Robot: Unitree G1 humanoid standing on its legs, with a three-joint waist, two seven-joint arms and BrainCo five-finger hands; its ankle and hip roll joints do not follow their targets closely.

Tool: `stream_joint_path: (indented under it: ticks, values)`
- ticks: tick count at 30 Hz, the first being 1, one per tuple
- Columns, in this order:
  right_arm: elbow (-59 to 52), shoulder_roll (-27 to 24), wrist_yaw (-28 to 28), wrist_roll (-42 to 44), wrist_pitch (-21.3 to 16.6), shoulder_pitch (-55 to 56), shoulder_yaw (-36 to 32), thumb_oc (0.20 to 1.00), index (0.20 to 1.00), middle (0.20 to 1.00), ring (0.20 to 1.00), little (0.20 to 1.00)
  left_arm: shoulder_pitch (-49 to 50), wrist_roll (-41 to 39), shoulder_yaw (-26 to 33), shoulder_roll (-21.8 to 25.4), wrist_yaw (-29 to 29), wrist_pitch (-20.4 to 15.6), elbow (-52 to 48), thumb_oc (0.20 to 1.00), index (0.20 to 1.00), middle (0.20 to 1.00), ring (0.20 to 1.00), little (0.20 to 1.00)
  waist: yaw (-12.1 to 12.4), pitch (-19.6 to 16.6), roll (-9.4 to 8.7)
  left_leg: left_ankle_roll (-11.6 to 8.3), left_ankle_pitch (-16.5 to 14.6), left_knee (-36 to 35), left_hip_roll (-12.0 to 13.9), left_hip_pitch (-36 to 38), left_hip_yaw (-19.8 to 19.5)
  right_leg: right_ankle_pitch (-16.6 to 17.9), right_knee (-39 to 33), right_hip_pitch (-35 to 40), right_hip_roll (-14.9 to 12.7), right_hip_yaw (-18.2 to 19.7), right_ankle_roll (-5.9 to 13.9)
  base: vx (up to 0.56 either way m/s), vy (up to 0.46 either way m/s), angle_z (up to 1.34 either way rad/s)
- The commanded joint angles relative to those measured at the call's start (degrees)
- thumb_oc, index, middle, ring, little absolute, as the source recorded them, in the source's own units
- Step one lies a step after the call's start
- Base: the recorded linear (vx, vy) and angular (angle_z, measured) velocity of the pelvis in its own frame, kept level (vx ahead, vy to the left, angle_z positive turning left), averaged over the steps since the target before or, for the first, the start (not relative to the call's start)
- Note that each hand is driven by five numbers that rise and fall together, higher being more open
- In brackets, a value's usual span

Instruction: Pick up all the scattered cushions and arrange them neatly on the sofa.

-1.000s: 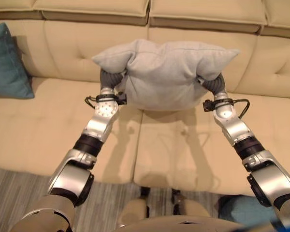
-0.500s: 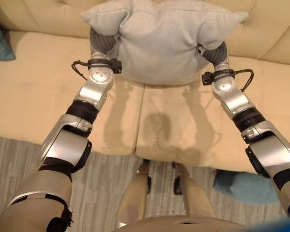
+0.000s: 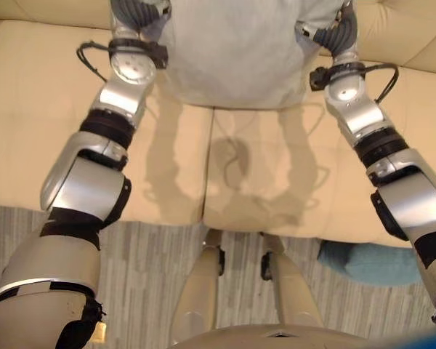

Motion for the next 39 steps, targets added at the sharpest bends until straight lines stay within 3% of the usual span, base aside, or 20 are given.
stream_joint_path:
  ticks: [1,4,6,7,14,17,20,21,23,24,26,27,28,32,33,39]
  values:
    - [3.0,-2.3,-2.3,-0.7,-1.5,-2.8,0.6,1.0,1.0,1.0,1.0,1.0,-3.2,2.4,-2.9,1.5,-0.5,-2.0,2.5,1.0,1.0,1.0,1.0,1.0,-0.1,-4.3,1.04,-1.58,-1.8,-2.7,-0.4,0.6,0.4,-0.7,2.2,-0.9,-1.2,2.0,7.18,0.0,0.0,0.0]
    - [6.9,-7.6,-2.4,0.7,-0.6,-3.7,0.7,1.0,1.0,1.0,1.0,1.0,-3.6,2.0,-3.0,5.3,-1.1,-1.1,6.0,1.0,1.0,1.0,1.0,1.0,0.1,-4.7,1.66,-1.86,-0.9,-4.9,-0.6,1.8,0.4,-0.7,1.6,-0.7,-1.0,1.6,7.2,0.01,0.0,-0.01]
    - [7.0,-7.6,-2.4,0.8,-0.6,-3.8,0.8,1.0,1.0,1.0,1.0,1.0,-3.6,2.0,-3.0,5.3,-1.1,-1.2,6.0,1.0,1.0,1.0,1.0,1.0,0.1,-4.6,1.68,-1.86,-0.9,-5.0,-0.6,1.9,0.4,-0.7,1.5,-0.6,-1.0,1.5,7.2,0.0,0.0,0.0]
    - [9.0,-11.8,-1.6,2.4,-0.2,-3.0,1.0,1.0,1.0,1.0,1.0,1.0,-2.0,1.0,-2.1,8.3,-1.7,-1.0,7.4,1.0,1.0,1.0,1.0,1.0,0.1,-4.9,1.99,-1.87,-1.1,-5.4,-0.8,3.4,0.4,-0.8,1.3,0.3,-1.0,1.3,7.1,0.0,0.0,0.0]
    - [7.5,-19.6,1.6,3.2,-0.3,4.0,-0.7,1.0,1.0,1.0,1.0,1.0,6.7,1.0,1.7,12.3,-4.0,-1.3,5.3,1.0,1.0,1.0,1.0,1.0,-0.1,-5.8,1.94,-1.86,-1.8,-5.0,-0.8,6.6,0.8,-1.1,1.1,3.7,-1.3,0.8,7.05,0.0,-0.003,-0.02]
    - [4.4,-21.9,5.1,1.9,0.0,11.4,-1.7,1.0,1.0,1.0,1.0,1.0,14.6,0.9,4.8,12.5,-6.1,-1.7,1.0,1.0,1.0,1.0,1.0,1.0,0.0,-6.1,1.58,-1.82,-2.9,-4.6,-0.7,9.6,1.3,-1.8,1.1,6.9,-1.4,0.3,6.85,0.01,-0.018,0.0]
    - [0.7,-23.3,8.9,0.2,0.3,20.4,-4.0,1.0,1.0,1.0,1.0,1.0,22.7,4.1,6.9,12.1,-8.4,-0.1,-1.9,1.0,1.0,1.0,1.0,1.0,-0.3,-6.5,1.27,-1.67,-3.5,-4.3,-0.8,12.8,1.7,-2.4,1.1,10.5,-1.5,-0.4,6.68,0.02,-0.016,0.01]
    - [-3.8,-23.4,11.6,-1.3,0.9,28.3,-7.4,1.0,1.0,1.0,1.0,1.0,30.1,8.6,9.2,11.6,-10.2,1.5,-5.0,1.0,1.0,1.0,1.0,1.0,-0.3,-6.6,1.21,-1.59,-4.0,-4.7,-0.7,15.8,1.9,-3.2,1.3,13.1,-1.4,-0.8,6.57,0.05,-0.026,-0.03]
    - [-5.5,-22.6,12.5,-2.7,0.9,33.8,-9.7,1.0,1.0,1.0,1.0,1.0,34.2,10.7,10.7,10.4,-10.5,2.4,-6.4,1.0,1.0,1.0,1.0,1.0,-0.3,-6.7,1.25,-1.61,-4.1,-5.0,-0.7,17.5,1.9,-3.6,1.3,14.8,-1.4,-1.3,6.51,0.05,-0.034,-0.03]
    - [-6.9,-20.3,14.5,-5.4,1.7,42.3,-13.7,1.0,1.0,1.0,1.0,1.0,42.4,15.0,14.1,7.7,-11.6,3.9,-7.1,1.0,1.0,1.0,1.0,1.0,-0.4,-7.4,1.26,-1.72,-4.4,-6.2,-0.3,21.0,2.0,-4.2,1.3,17.8,-1.3,-2.0,6.45,0.06,-0.038,-0.01]
    - [-7.2,-18.9,15.2,-6.6,2.0,45.6,-15.1,1.0,1.0,1.0,1.0,1.0,46.1,15.8,15.8,5.5,-11.9,4.5,-6.4,1.0,1.0,1.0,1.0,1.0,-0.5,-8.1,1.19,-1.76,-4.2,-6.6,-0.3,22.1,2.1,-4.4,1.2,18.8,-1.4,-2.3,6.47,0.06,-0.036,0.04]
    - [-5.9,-15.3,16.7,-8.6,2.6,52.1,-17.7,1.0,1.0,1.0,1.0,1.0,53.3,18.5,18.1,1.1,-12.7,5.9,-4.1,1.0,1.0,1.0,1.0,1.0,-0.5,-9.1,1.3,-1.74,-4.4,-7.3,-0.1,24.6,2.0,-5.0,1.1,21.3,-1.1,-2.8,6.31,0.06,-0.032,0.13]
    - [-5.1,-14.3,17.3,-10.2,2.9,54.3,-18.3,1.0,1.0,1.0,1.0,1.0,56.3,19.7,18.9,-0.2,-13.3,6.4,-2.8,1.0,1.0,1.0,1.0,1.0,-0.5,-9.9,1.27,-1.72,-4.2,-7.5,0.0,25.0,2.0,-5.2,1.0,21.9,-1.2,-3.2,6.26,0.06,-0.032,0.17]
    - [-1.2,-10.7,18.7,-13.8,3.9,61.2,-20.4,1.0,1.0,1.0,1.0,1.0,64.4,22.1,21.7,-4.4,-15.1,7.6,3.5,1.0,1.0,1.0,1.0,1.0,-0.7,-11.5,1.58,-1.55,-4.6,-7.7,0.1,27.9,1.9,-6.5,1.7,24.4,-0.8,-3.7,5.84,0.02,-0.03,0.07]
    - [2.0,-7.6,19.5,-14.3,4.2,64.1,-20.9,1.0,1.0,1.0,1.0,1.0,67.7,22.6,22.8,-7.4,-16.1,8.2,9.2,1.0,1.0,1.0,1.0,1.0,-0.9,-12.1,1.6,-1.44,-4.7,-7.6,0.4,29.3,1.9,-7.2,2.7,25.6,-0.6,-3.8,5.44,0.0,-0.036,0.05]
    - [10.4,-1.9,21.5,-15.0,4.4,69.4,-21.9,1.0,1.0,1.0,1.0,1.0,74.6,24.3,25.1,-11.8,-19.2,9.1,17.9,1.0,1.0,1.0,1.0,1.0,-0.9,-14.3,1.56,-0.95,-5.4,-7.3,0.9,32.7,2.3,-8.7,4.1,28.8,-0.1,-3.9,4.64,0.01,-0.031,-0.01]
